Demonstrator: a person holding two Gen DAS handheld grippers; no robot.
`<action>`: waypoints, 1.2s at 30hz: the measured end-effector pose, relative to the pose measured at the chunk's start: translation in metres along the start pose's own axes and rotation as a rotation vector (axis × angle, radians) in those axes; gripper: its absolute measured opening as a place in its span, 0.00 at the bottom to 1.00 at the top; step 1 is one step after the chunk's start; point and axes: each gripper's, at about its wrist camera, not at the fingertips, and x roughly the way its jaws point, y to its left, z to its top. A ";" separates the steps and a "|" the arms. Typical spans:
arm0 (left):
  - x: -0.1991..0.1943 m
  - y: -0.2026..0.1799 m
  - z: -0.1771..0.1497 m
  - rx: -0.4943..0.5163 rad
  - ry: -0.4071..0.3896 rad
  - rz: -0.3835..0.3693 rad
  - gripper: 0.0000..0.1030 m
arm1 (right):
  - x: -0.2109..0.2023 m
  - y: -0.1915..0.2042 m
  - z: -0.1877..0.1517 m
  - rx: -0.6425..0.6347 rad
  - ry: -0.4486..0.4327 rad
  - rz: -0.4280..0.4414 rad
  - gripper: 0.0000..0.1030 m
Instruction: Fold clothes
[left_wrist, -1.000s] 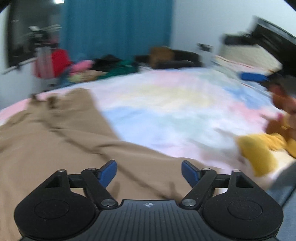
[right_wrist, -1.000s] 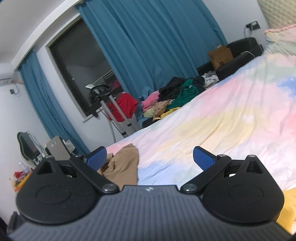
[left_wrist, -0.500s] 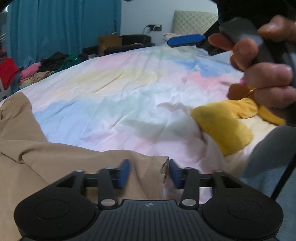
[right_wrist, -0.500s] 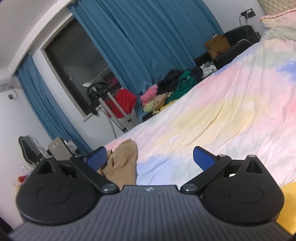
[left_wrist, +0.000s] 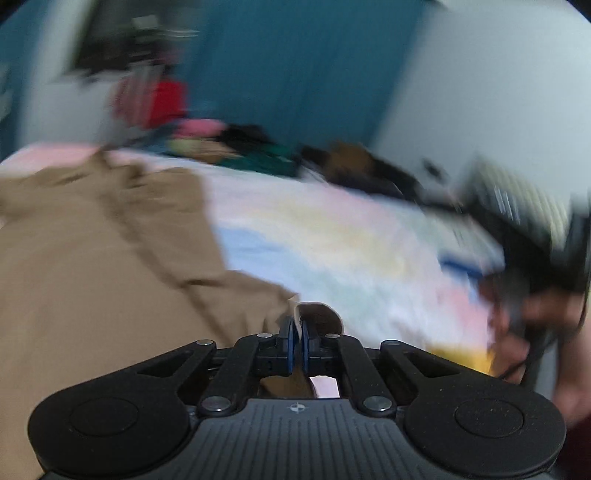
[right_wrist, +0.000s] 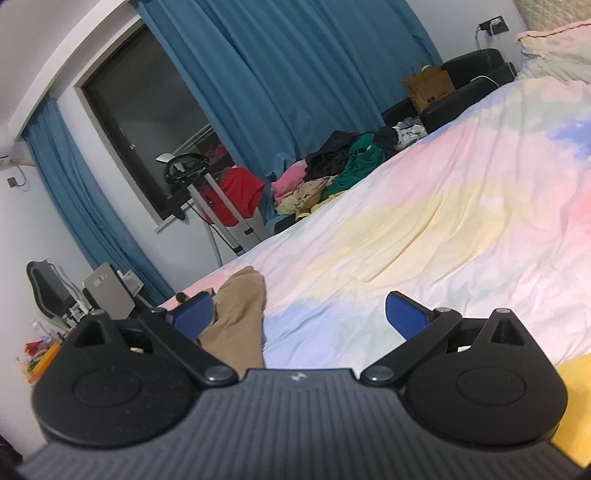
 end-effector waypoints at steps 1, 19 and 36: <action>-0.010 0.011 -0.002 -0.062 0.006 0.020 0.05 | 0.000 0.003 -0.001 -0.010 0.004 0.005 0.98; -0.042 0.065 -0.038 -0.287 0.200 0.243 0.56 | 0.022 0.073 -0.058 -0.218 0.225 0.070 0.98; -0.015 0.110 -0.048 -0.509 0.269 0.195 0.04 | 0.031 0.082 -0.070 -0.221 0.276 0.088 0.98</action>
